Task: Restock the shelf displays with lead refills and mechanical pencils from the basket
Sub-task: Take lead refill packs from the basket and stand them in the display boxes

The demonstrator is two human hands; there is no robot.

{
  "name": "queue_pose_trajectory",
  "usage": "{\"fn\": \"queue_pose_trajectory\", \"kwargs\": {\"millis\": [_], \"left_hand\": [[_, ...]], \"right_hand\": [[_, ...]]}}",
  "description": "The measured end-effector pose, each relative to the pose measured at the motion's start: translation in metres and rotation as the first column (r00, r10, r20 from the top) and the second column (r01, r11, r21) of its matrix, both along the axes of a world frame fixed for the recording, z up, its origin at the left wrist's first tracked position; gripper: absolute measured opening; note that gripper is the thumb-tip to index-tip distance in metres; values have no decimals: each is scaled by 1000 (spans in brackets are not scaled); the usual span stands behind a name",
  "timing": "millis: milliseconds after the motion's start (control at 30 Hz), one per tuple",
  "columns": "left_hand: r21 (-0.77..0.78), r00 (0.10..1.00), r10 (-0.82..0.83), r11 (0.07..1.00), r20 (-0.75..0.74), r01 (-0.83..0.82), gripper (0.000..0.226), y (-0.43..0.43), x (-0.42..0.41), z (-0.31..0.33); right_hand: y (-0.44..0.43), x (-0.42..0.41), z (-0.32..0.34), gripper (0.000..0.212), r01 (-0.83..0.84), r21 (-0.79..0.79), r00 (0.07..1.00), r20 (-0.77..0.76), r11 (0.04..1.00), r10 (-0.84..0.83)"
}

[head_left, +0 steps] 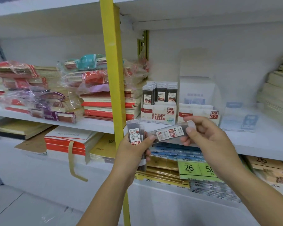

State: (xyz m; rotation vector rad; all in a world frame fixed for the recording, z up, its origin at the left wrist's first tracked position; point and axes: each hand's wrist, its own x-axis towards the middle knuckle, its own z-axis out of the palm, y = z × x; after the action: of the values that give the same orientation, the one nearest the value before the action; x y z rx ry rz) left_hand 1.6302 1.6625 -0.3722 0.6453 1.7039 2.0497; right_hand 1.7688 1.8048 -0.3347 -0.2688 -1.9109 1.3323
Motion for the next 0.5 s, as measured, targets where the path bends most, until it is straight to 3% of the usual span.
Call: {"fn": "queue_pose_trajectory", "kwargs": {"millis": [133, 300, 400, 500], "left_hand": [[3, 999, -21, 1000, -34, 21, 30, -3, -11, 7], [53, 998, -56, 997, 41, 54, 26, -6, -24, 14], [79, 990, -102, 992, 95, 95, 19, -5, -31, 14], [80, 990, -128, 989, 61, 123, 17, -5, -35, 13]], "right_hand": [[9, -26, 62, 28, 144, 338, 984, -145, 930, -100], [30, -75, 116, 17, 225, 666, 961, -31, 712, -274], [39, -99, 121, 12, 128, 762, 942, 106, 635, -317], [47, -116, 122, 12, 110, 743, 932, 154, 660, -328]]}}
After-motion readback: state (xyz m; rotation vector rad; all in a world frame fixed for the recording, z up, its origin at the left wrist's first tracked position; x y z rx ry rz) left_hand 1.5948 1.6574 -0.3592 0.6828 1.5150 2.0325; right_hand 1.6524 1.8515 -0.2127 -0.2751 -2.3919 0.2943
